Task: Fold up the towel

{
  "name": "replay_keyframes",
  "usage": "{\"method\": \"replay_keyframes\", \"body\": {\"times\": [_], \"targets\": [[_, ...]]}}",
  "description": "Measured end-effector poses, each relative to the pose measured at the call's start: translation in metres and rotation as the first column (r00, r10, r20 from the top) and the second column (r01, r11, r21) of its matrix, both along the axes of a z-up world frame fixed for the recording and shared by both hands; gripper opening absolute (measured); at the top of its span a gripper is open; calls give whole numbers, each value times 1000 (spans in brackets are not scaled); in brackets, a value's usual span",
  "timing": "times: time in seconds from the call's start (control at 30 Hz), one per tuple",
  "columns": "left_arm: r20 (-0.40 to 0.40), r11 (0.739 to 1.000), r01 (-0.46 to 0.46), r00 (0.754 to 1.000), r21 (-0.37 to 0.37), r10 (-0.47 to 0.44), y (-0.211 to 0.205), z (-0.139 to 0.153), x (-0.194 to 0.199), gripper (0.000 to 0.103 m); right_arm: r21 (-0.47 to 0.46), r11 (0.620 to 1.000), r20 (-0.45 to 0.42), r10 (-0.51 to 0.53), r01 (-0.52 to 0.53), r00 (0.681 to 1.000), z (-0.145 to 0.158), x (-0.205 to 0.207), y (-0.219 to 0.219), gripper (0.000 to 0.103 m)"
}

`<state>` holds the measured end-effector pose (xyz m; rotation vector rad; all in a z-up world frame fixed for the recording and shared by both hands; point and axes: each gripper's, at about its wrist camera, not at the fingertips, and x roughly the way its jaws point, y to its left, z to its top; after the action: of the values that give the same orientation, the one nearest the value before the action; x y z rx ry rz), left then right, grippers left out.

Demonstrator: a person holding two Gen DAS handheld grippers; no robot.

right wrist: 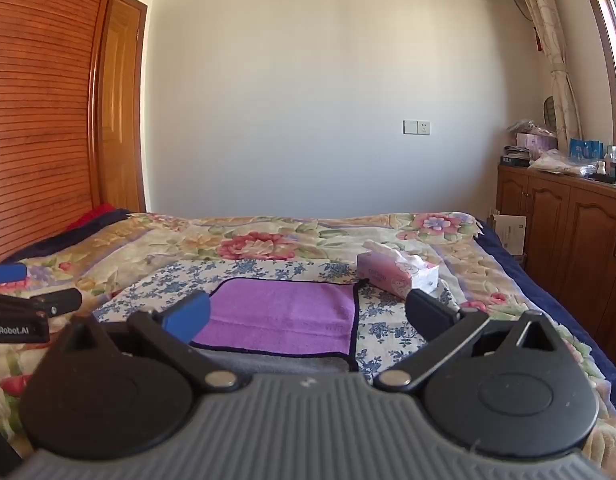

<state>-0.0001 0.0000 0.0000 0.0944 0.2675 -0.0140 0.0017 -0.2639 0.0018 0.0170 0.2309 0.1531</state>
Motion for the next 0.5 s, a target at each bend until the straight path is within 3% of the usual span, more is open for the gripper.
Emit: {"method": "replay_keyframes", "body": {"times": [0.5], "targets": [[10, 1000, 0, 1000, 3, 0, 0, 0, 0, 103, -1, 1000, 4, 0, 0, 1000, -1, 0, -1, 103]]}}
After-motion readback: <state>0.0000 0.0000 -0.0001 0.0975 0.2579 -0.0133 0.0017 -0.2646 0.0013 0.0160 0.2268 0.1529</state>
